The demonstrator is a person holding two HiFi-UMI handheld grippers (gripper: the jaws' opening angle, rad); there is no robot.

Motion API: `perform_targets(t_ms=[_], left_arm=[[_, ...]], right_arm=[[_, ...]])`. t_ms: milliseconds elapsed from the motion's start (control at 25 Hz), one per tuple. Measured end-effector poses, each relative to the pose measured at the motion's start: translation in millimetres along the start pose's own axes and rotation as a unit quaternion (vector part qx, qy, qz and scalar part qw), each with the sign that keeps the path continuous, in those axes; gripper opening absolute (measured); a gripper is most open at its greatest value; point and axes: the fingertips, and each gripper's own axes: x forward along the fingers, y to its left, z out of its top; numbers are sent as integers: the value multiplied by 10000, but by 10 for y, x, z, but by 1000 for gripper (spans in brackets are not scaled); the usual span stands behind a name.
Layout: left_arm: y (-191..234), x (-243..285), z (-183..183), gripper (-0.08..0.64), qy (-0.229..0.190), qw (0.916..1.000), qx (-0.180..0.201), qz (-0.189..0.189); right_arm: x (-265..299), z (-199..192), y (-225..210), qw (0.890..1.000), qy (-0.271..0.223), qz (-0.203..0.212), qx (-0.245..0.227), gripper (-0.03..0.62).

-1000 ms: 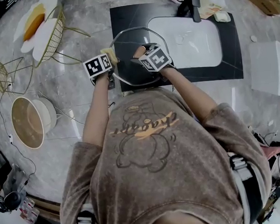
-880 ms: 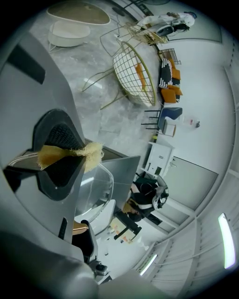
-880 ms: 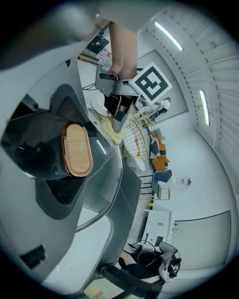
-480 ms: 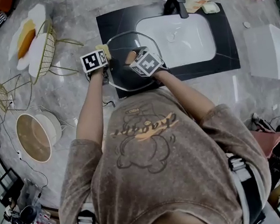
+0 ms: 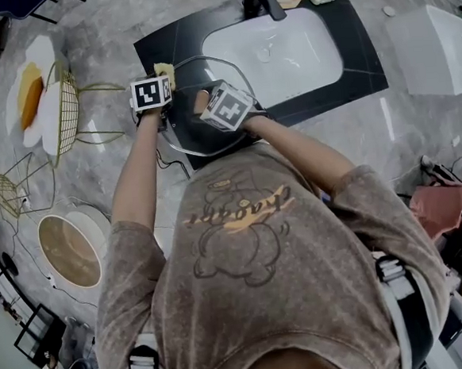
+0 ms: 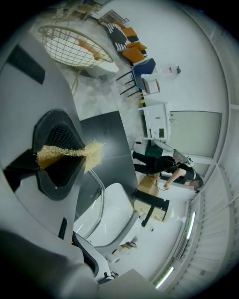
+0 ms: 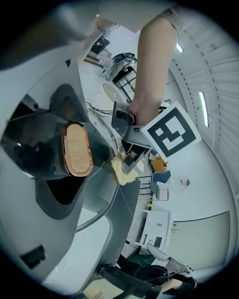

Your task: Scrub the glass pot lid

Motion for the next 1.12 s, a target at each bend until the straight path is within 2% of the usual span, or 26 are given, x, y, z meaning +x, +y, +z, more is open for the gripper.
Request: perform_targets(t_ms=[160, 280, 440, 600, 680, 880, 1120], left_arm=[[-192, 141, 168, 54, 19, 9973, 650, -344], [-365, 248, 259, 54, 28, 9916, 1129, -623], [-691, 377, 400, 54, -126, 9759, 1858, -1135], [-953, 461, 496, 54, -168, 9574, 2385, -1621], [-1122, 502, 510, 54, -150, 9409, 2774, -1939], [-1545, 549, 498, 54, 5, 8853, 3779, -2710], [-1914, 535, 435, 54, 133, 8298, 4376, -3462]], right_arm=[[3, 11, 0, 10000, -19, -5, 26, 362], [8, 13, 4, 10000, -28, 5, 41, 362], [10, 9, -15, 10000, -75, -16, 36, 362], [12, 18, -9, 10000, -71, -18, 34, 362], [15, 13, -11, 10000, -75, -15, 49, 362], [10, 7, -32, 9999, -131, -11, 39, 362], [-4, 22, -36, 9998, -192, 15, -18, 362]])
